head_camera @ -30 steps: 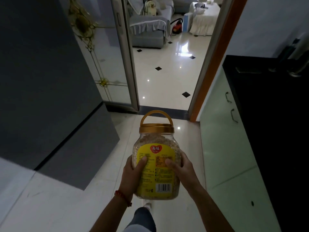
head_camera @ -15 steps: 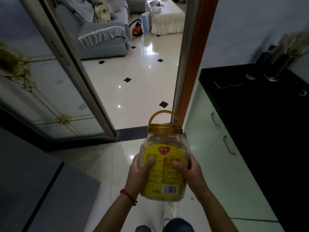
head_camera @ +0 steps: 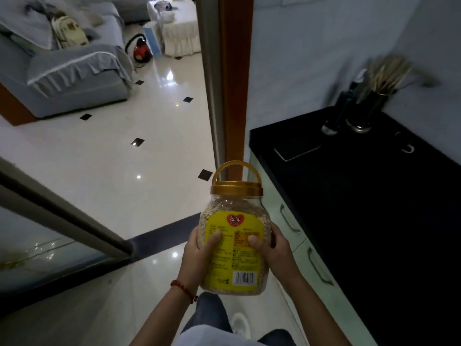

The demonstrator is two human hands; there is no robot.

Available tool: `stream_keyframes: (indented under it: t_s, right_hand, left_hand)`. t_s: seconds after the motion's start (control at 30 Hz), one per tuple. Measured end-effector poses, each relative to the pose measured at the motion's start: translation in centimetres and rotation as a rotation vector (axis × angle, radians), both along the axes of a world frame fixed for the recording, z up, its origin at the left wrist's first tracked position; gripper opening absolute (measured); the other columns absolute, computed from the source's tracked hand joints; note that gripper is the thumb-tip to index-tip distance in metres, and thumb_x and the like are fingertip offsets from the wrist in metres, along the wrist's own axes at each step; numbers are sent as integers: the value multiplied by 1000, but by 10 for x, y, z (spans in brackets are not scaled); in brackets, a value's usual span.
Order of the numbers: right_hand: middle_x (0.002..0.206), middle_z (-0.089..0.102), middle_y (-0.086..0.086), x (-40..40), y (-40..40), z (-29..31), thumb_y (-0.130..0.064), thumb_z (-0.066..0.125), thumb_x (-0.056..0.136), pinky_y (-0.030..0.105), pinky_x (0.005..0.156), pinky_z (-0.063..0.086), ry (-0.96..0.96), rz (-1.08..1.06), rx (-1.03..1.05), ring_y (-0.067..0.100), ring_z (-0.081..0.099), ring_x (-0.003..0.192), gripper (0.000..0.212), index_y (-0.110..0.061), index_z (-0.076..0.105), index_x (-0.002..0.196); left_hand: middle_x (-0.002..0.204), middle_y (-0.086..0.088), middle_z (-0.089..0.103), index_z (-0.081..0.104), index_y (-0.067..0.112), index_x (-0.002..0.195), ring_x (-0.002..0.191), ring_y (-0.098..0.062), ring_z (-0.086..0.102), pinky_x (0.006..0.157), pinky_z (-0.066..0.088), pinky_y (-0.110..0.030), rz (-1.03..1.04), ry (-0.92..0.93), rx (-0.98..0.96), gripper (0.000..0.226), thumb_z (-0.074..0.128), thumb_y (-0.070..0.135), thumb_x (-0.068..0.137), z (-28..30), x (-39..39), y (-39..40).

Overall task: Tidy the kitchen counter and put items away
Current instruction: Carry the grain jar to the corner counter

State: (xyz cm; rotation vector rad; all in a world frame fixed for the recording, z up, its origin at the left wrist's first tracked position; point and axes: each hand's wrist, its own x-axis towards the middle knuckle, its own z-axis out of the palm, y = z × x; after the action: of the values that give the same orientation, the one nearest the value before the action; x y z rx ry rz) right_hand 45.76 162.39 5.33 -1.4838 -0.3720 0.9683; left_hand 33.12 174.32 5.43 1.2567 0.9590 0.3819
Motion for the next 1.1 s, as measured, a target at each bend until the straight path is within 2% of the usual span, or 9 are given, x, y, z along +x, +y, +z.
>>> stream_keyframes:
  t_s: [0.07,0.13,0.33,0.53,0.63,0.73,0.9,1.0,1.1]
  right_hand:
    - [104,70,0,20,5,-3,-56,80,42,26,71,57,6,-74,-19,12,70,92,88,-22,53,118]
    - [99,72,-5,39,9,-7,-53,79,43,21,67,56,16,-176,-28,8,70,89,82,-26,54,116]
    - [96,70,-7,93,25,-9,-33,82,60,17,61,54,59,-490,-12,3,70,82,64,-27,53,116]
    - [98,68,-6,127,35,-8,-15,68,76,12,58,52,54,-773,-18,-3,68,78,45,-25,51,116]
    - [100,68,-3,135,32,-6,-16,67,77,14,59,53,45,-886,-28,2,70,82,44,-23,51,118]
    - [100,70,1,141,22,-5,-23,68,71,18,62,55,51,-977,-14,13,70,88,50,-20,52,118]
    - [99,72,4,160,-4,-6,-49,83,49,21,62,56,65,-1073,-27,15,71,88,85,-16,51,120]
    - [104,69,4,179,-24,-8,-27,76,71,20,63,56,52,-1098,-42,11,71,87,61,-14,49,124]
    - [103,68,3,206,-48,-8,-14,68,77,19,61,55,40,-1092,-45,8,71,83,50,-14,49,124]
  left_hand:
    - [107,-7,65,48,15,115,89,-18,68,61,56,-23,-87,12,-20,112,69,79,26,-3,29,16]
    - [110,-9,65,48,16,117,90,-21,69,65,58,-28,-189,11,-43,110,71,76,28,-5,61,30]
    - [102,-2,68,50,20,113,76,-9,71,58,56,-21,-464,30,-65,93,70,67,35,-8,158,68]
    - [105,-6,68,56,25,100,92,-22,67,82,55,-43,-722,63,-37,66,67,59,44,-6,243,92]
    - [101,-1,68,55,20,110,89,-16,67,74,56,-32,-849,59,-9,69,69,55,53,-8,276,88]
    - [97,5,65,52,18,115,85,-9,64,63,52,-18,-968,65,10,55,71,41,68,-10,300,76]
    - [94,4,65,52,14,114,82,-7,63,53,50,-10,-1087,61,-7,68,69,47,57,-16,337,48]
    - [97,0,66,53,12,113,82,-8,65,54,50,-10,-1140,40,-8,79,67,54,47,-20,364,29]
    - [105,-8,66,52,8,117,83,-9,64,57,52,-13,-1178,24,11,71,73,44,60,-21,396,9]
